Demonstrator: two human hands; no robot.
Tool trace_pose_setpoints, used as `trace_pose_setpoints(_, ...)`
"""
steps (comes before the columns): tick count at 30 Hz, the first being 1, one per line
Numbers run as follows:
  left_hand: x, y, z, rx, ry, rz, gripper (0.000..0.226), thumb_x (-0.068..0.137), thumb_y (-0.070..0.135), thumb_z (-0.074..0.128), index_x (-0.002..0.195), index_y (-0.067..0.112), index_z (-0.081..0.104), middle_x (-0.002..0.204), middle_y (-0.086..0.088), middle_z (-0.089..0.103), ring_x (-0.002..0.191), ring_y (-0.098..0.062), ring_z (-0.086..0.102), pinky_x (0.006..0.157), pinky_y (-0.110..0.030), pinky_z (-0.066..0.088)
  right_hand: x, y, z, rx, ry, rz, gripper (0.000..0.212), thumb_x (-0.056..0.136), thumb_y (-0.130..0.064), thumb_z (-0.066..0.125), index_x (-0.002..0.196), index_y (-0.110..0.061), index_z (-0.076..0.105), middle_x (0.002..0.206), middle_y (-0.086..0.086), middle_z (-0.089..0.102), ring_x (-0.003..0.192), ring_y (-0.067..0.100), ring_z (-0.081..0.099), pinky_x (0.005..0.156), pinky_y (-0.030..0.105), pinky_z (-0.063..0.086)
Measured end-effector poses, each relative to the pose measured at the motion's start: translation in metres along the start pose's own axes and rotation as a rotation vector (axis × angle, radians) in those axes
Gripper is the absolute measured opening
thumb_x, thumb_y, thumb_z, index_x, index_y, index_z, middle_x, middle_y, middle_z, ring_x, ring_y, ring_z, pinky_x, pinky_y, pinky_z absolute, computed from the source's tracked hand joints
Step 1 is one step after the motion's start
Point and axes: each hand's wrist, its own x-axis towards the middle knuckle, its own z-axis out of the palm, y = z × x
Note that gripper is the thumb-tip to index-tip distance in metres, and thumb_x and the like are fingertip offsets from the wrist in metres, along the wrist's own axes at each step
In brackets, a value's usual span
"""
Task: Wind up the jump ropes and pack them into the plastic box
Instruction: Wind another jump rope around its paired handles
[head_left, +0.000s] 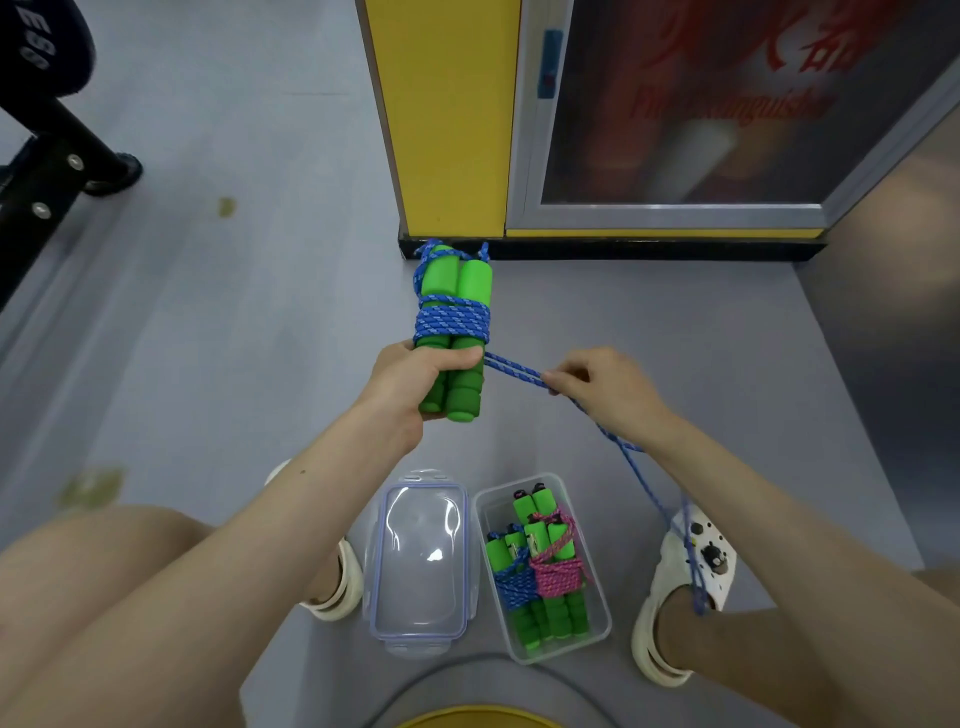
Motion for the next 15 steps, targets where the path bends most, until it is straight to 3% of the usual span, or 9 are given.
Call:
trace_pose_setpoints(2,-0.001,-0.002,0.001,-0.013,0.024,-0.013,0.035,0.075,0.005,0.075,0.108,0.004,0.064,0.092,-0.013,0.07,0.078,-0.026,0.068,0.06,-0.031,0.056,-0.004,-0.001,-0.001,0.0,-0.057,0.024,0.032,0.097,-0.035,0.049,0.072,-0.019,0.062,0.065,-0.001,0.051,0.061,0.015,0.047,0.062,0.032,0.039)
trace_pose_setpoints(6,-0.001,-0.003,0.003,-0.005,0.068,0.015,0.03,0.075,0.004,0.075,0.102,0.006,0.063,0.089,-0.011,0.069,0.074,-0.024,0.066,0.061,-0.031,0.056,-0.016,-0.009,-0.006,0.578,-0.248,0.215,0.037,0.099,-0.034,0.045,0.075,-0.008,0.058,0.055,0.001,0.044,0.042,0.007,0.035,0.042,0.019,0.03)
trace_pose_setpoints(8,0.001,0.0,0.001,0.012,0.121,0.068,0.024,0.075,0.002,0.075,0.093,0.01,0.061,0.084,-0.007,0.067,0.072,-0.023,0.064,0.06,-0.03,0.054,-0.017,-0.005,-0.009,0.502,-0.21,0.139,0.031,0.092,-0.035,0.057,0.077,-0.009,0.063,0.051,-0.003,0.047,0.037,0.003,0.036,0.039,0.017,0.029)
trace_pose_setpoints(11,0.005,0.003,-0.005,0.032,0.185,0.113,0.026,0.075,0.001,0.075,0.093,0.011,0.059,0.08,-0.003,0.064,0.07,-0.02,0.062,0.057,-0.028,0.049,-0.014,0.007,-0.014,0.307,-0.066,0.0,0.012,0.084,-0.025,0.069,0.082,-0.013,0.07,0.064,-0.006,0.059,0.053,0.002,0.049,0.047,0.012,0.038)
trace_pose_setpoints(15,0.005,-0.004,-0.006,0.06,0.166,0.04,0.022,0.076,0.001,0.074,0.086,0.011,0.058,0.08,-0.006,0.063,0.067,-0.02,0.061,0.052,-0.028,0.048,-0.016,0.022,-0.008,0.078,0.009,-0.034,0.013,0.089,-0.026,0.063,0.086,-0.016,0.071,0.08,-0.006,0.054,0.073,0.009,0.05,0.065,0.021,0.039)
